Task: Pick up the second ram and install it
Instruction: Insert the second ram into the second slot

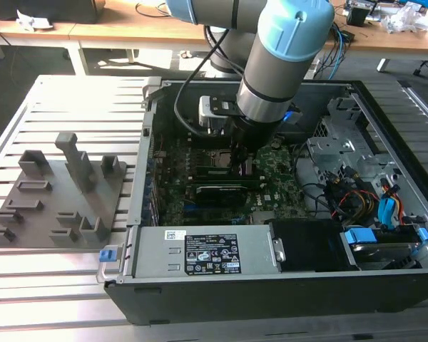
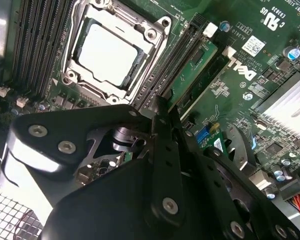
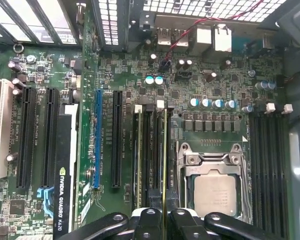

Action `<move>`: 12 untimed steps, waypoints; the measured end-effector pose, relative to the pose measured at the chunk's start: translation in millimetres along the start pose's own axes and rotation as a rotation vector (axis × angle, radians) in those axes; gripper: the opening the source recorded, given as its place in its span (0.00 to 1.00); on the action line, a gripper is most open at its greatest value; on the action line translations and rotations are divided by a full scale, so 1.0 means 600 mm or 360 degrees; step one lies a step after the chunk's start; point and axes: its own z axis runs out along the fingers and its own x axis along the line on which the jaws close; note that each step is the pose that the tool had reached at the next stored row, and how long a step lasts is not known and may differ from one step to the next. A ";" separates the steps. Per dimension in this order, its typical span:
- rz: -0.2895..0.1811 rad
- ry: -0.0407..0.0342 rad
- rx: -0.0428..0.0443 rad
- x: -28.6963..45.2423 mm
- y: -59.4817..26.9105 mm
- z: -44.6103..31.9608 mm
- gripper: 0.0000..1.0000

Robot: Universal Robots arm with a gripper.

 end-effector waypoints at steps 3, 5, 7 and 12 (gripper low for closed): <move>0.0000 0.0001 0.0000 0.000 0.001 0.003 0.14; 0.0000 0.0003 0.0000 0.001 0.000 0.005 0.14; 0.0000 0.0004 0.0000 0.001 0.000 0.008 0.14; -0.0003 0.0007 0.0000 0.001 0.001 0.010 0.14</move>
